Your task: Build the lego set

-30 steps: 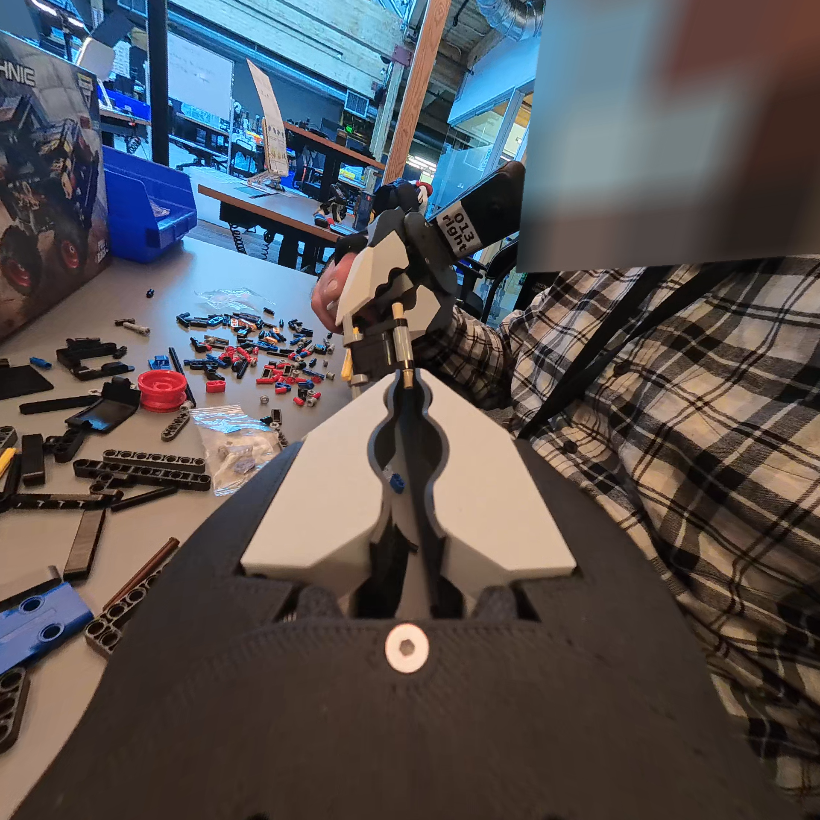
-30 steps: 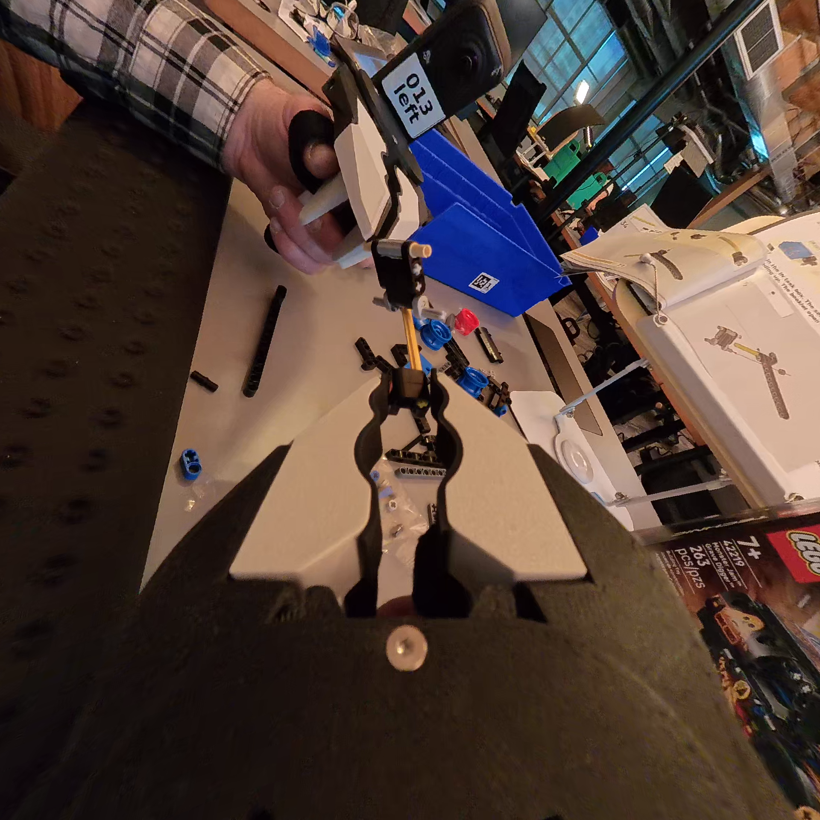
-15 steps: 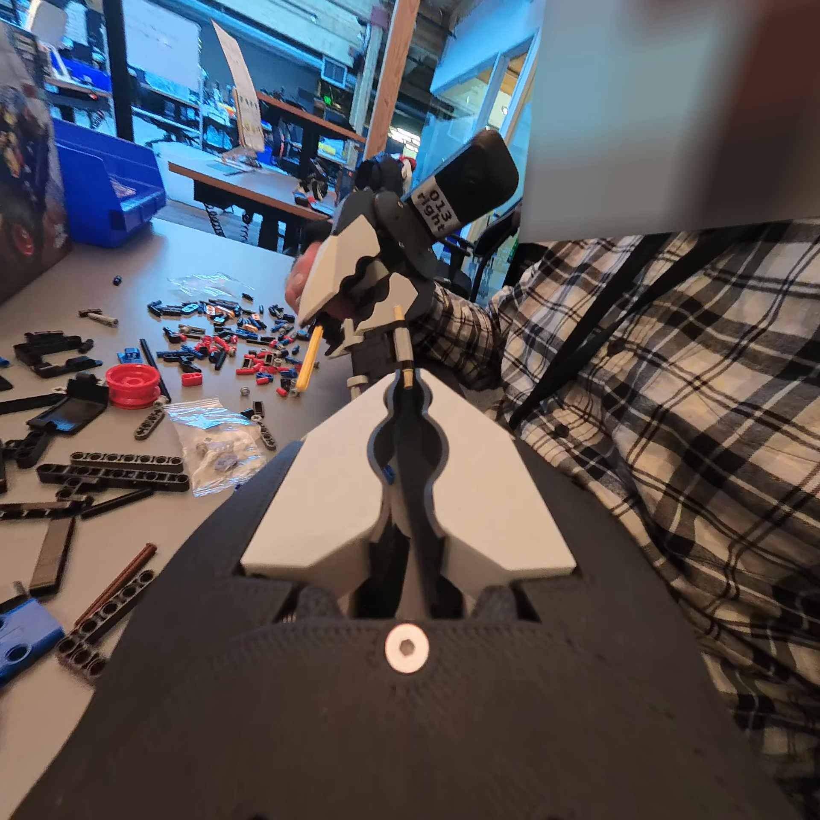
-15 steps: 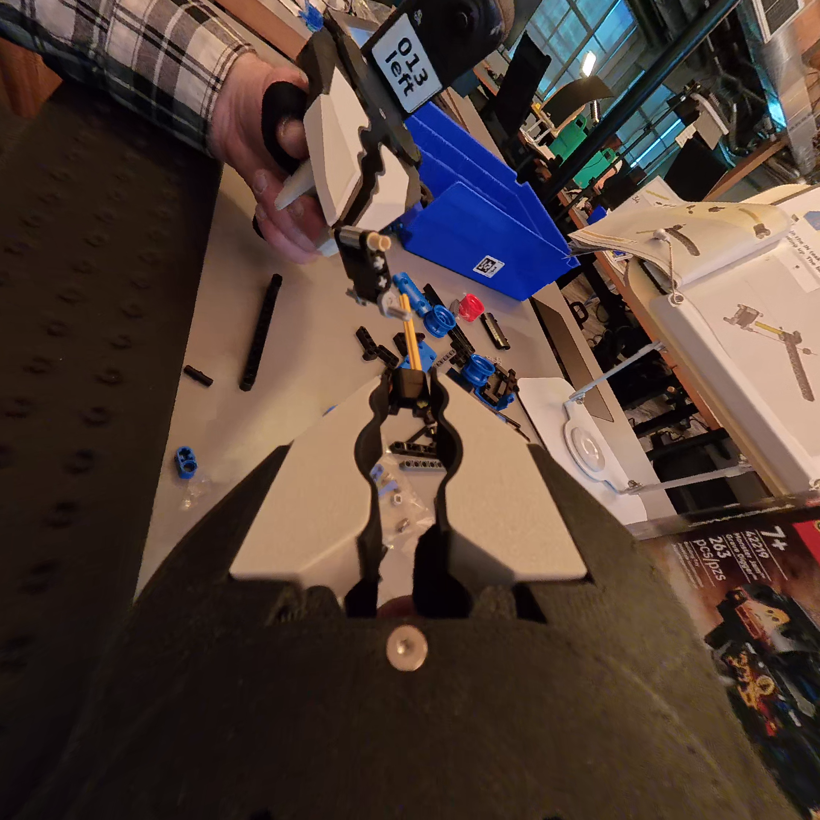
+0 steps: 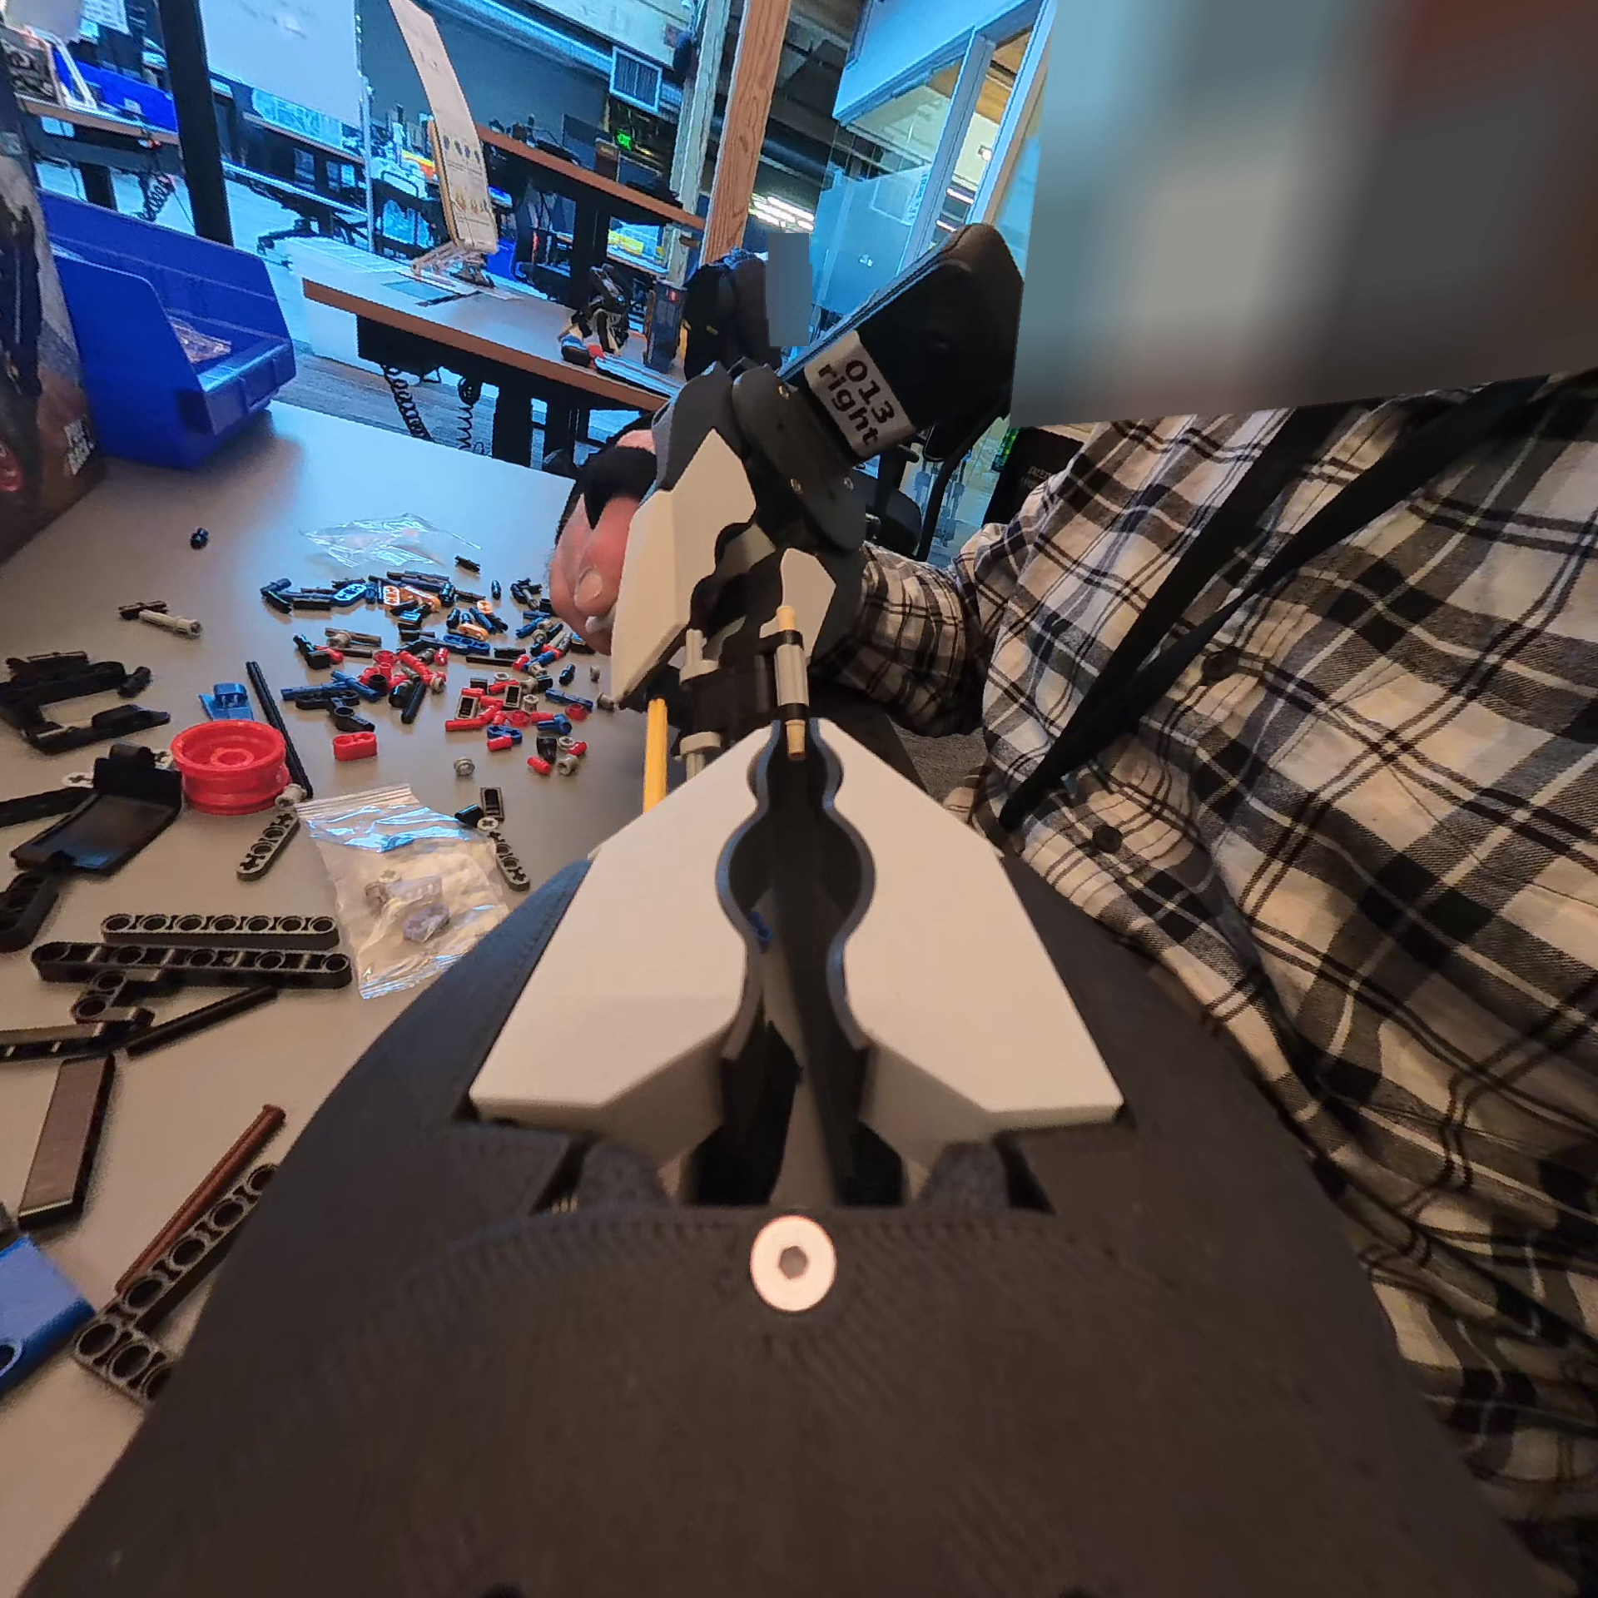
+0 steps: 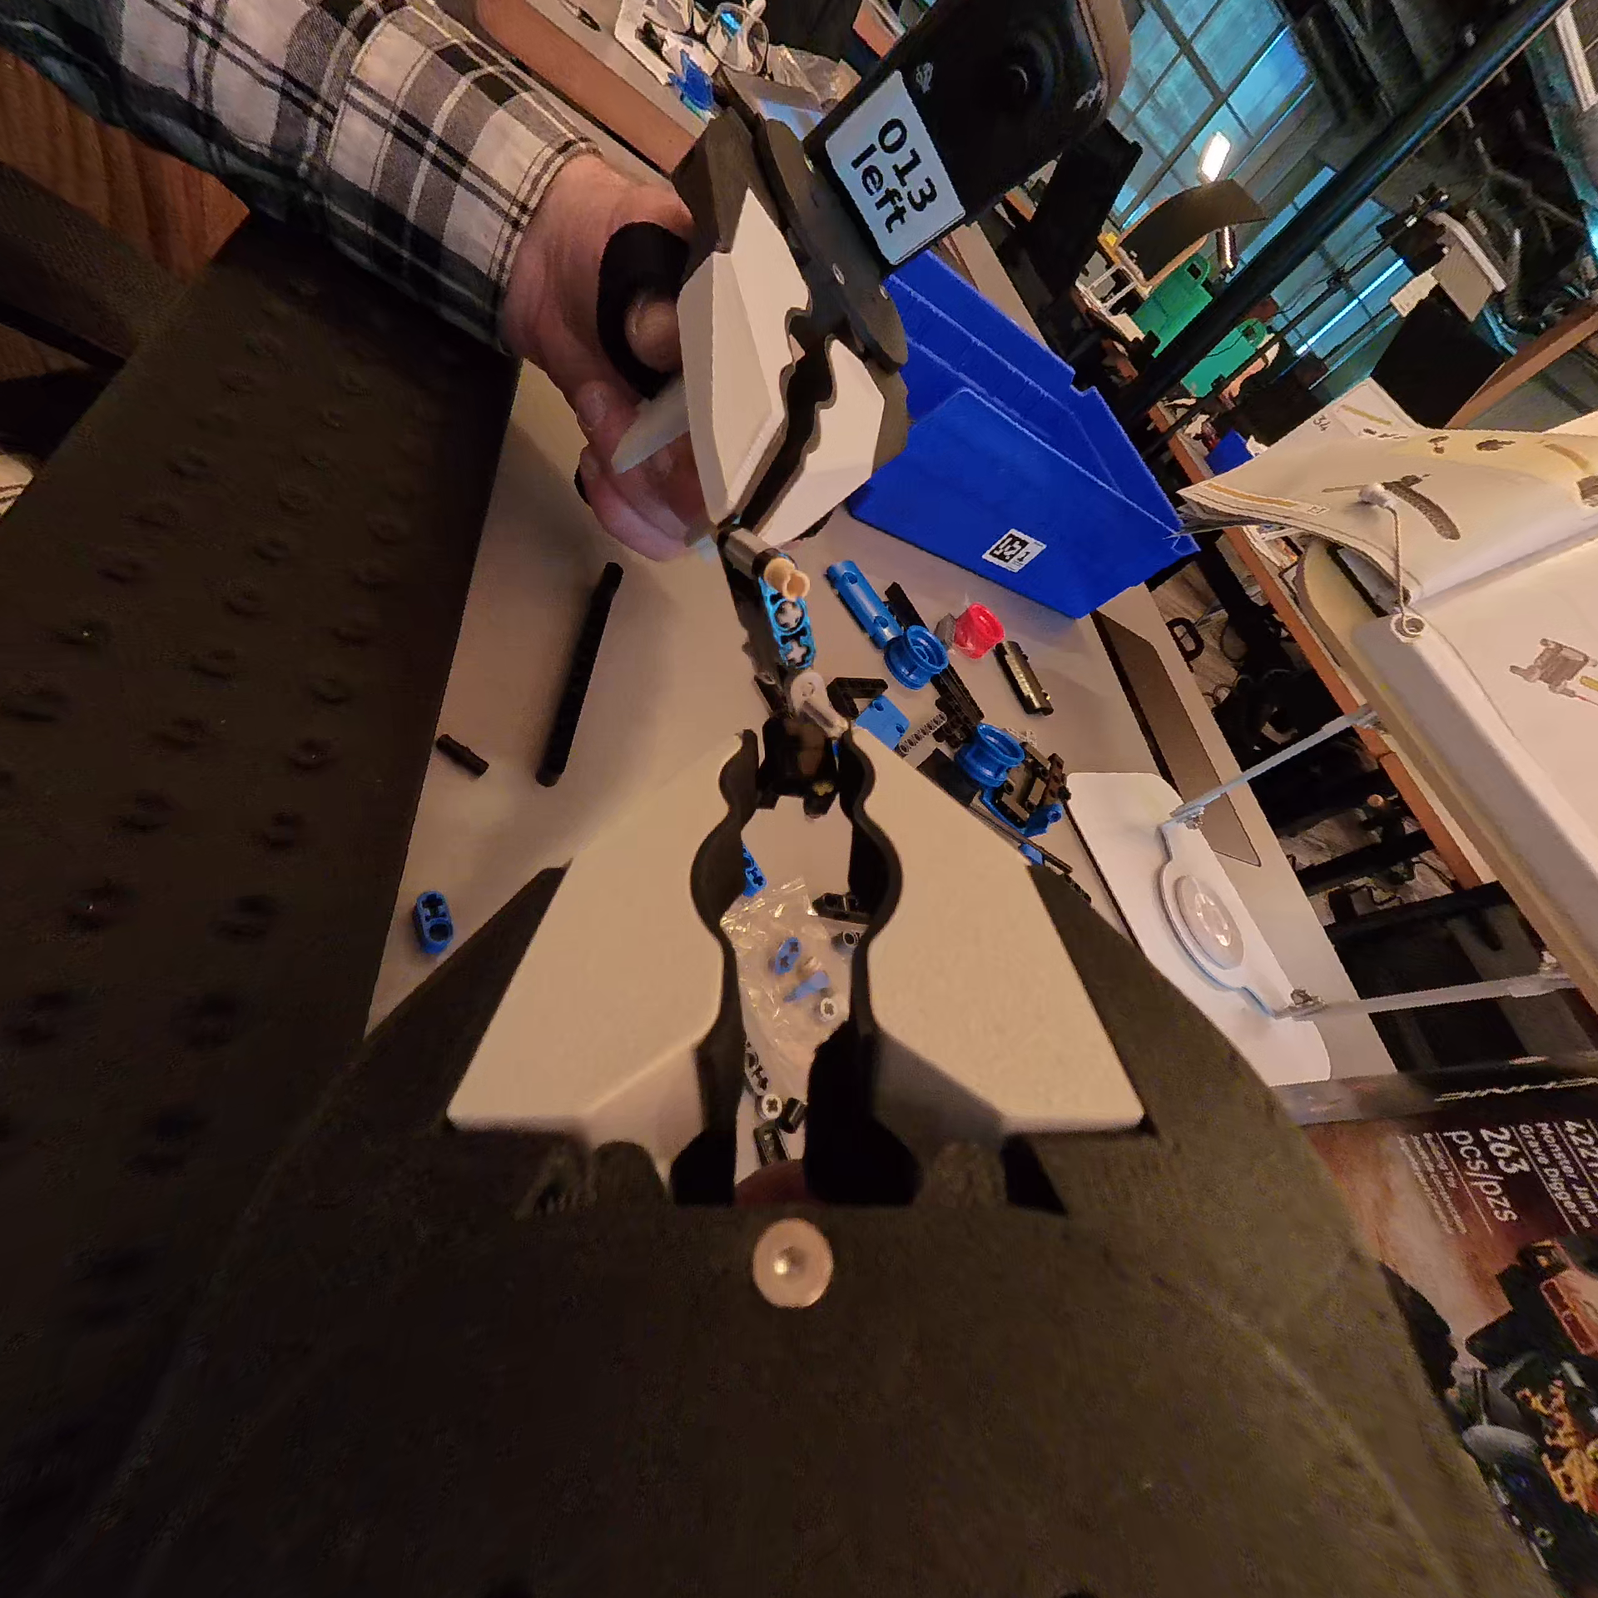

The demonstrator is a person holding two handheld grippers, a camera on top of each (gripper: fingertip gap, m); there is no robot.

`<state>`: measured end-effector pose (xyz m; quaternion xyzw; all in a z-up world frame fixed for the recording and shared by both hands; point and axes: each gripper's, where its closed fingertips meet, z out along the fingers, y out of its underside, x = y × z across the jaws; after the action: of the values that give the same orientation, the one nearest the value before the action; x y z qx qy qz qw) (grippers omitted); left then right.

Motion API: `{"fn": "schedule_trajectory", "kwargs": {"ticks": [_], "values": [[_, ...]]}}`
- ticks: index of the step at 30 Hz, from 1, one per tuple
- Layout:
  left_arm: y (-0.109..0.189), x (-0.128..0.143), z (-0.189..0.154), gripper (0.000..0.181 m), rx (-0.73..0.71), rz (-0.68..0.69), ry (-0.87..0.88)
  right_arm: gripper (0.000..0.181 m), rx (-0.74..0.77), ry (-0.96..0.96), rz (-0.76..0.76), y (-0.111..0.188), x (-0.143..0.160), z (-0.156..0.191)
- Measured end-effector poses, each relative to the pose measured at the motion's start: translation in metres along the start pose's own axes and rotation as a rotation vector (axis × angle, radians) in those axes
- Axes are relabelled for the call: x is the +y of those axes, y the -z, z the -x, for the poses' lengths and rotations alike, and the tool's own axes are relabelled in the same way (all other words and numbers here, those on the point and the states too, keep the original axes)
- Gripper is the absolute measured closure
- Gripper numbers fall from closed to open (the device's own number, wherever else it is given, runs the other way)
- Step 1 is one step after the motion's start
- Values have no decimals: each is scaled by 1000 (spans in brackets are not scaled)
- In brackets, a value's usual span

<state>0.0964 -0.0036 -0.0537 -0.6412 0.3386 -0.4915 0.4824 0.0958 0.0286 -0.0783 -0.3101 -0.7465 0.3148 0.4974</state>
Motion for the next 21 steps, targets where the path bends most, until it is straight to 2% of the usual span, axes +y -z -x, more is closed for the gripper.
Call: {"fn": "schedule_trajectory", "kwargs": {"ticks": [1,21], "values": [[0,-1,0,179,-2,-3,1,164,0,0,-1,0,0,0],[6,-21,22,181,-144,-96,33,164,-11,-6,-5,0,0,1]]}}
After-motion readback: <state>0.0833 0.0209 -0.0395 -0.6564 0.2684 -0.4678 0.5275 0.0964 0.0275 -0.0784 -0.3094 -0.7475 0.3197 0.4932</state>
